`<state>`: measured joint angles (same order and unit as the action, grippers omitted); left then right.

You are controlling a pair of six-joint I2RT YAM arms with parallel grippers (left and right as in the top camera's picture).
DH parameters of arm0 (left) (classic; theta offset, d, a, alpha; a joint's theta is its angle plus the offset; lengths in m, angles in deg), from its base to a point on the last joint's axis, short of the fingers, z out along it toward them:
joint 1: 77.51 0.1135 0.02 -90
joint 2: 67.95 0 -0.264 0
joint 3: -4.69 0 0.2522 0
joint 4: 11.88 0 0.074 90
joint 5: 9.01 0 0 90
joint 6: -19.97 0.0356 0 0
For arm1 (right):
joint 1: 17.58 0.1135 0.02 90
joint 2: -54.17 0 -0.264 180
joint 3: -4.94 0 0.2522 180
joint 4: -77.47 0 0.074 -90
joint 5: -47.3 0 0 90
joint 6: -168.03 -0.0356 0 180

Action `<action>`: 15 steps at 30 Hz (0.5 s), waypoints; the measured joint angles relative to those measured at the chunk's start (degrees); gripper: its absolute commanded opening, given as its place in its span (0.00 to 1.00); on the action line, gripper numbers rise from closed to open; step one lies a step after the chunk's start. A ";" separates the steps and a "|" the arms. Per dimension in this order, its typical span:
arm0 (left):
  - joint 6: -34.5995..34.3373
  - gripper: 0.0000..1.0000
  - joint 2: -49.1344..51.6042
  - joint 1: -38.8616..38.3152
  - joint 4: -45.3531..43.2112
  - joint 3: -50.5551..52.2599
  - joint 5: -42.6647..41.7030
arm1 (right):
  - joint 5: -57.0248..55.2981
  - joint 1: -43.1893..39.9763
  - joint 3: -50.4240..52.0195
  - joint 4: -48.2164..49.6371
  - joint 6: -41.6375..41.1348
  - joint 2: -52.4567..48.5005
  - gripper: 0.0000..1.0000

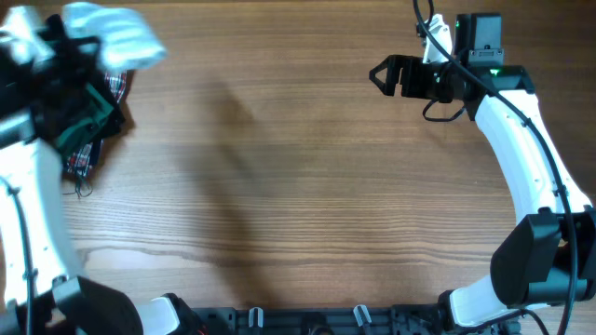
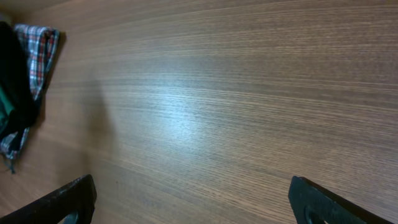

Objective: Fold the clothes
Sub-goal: 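Lift the folded shirt with the left gripper onto the clothes pile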

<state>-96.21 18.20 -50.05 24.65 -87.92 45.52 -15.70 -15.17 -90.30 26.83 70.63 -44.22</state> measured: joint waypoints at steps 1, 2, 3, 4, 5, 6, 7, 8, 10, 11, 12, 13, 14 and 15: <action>-0.50 0.04 -0.50 2.45 0.00 -0.09 -0.44 | 0.04 0.00 0.00 0.00 0.04 0.00 1.00; -0.83 0.04 -0.66 4.31 0.04 -0.15 -0.61 | 0.20 0.00 0.00 0.00 0.09 0.00 1.00; -1.11 0.04 -0.68 6.03 0.13 -0.20 -0.81 | 0.37 0.00 0.00 0.00 0.22 0.00 1.00; -1.40 0.04 -0.66 8.22 0.44 -0.20 -0.96 | 0.42 0.00 0.00 0.00 0.22 0.00 0.99; -1.66 0.04 -0.61 11.54 1.11 -0.20 -1.05 | 0.46 0.00 0.00 0.00 0.22 0.00 0.99; -1.81 0.04 -0.61 12.81 1.14 -0.20 -1.07 | 0.52 0.00 0.00 -0.02 0.22 0.00 1.00; -1.88 0.04 -0.61 14.69 1.25 -0.20 -1.31 | 0.63 0.00 0.00 0.00 0.22 0.00 1.00; -2.01 0.04 -0.61 16.41 1.38 -0.20 -1.40 | 0.63 0.00 0.00 -0.02 0.22 0.00 1.00; -2.05 0.04 -0.61 19.32 1.49 -0.20 -1.33 | 0.87 0.00 0.00 -0.11 0.22 0.00 1.00; -2.05 0.04 -0.61 20.79 1.44 -0.20 -1.36 | 1.11 0.00 0.00 -0.28 0.22 0.00 1.00; -2.05 0.04 -0.61 21.77 1.31 -0.20 -1.33 | 1.31 0.00 0.00 -0.46 0.22 0.00 0.99; -2.05 0.04 -0.52 22.82 1.03 -0.20 -1.31 | 1.46 0.00 0.00 -0.74 0.22 0.00 1.00; -2.05 0.04 -0.35 23.52 0.42 -0.20 -1.33 | 1.51 0.00 0.00 -1.25 0.24 0.00 0.99; -2.05 0.04 -0.04 23.85 -0.39 -0.20 -1.36 | 1.57 0.00 0.00 -1.70 0.22 0.00 1.00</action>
<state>-98.26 18.15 -26.20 24.26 -88.12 44.17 -14.12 -15.17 -90.30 25.12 70.85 -44.22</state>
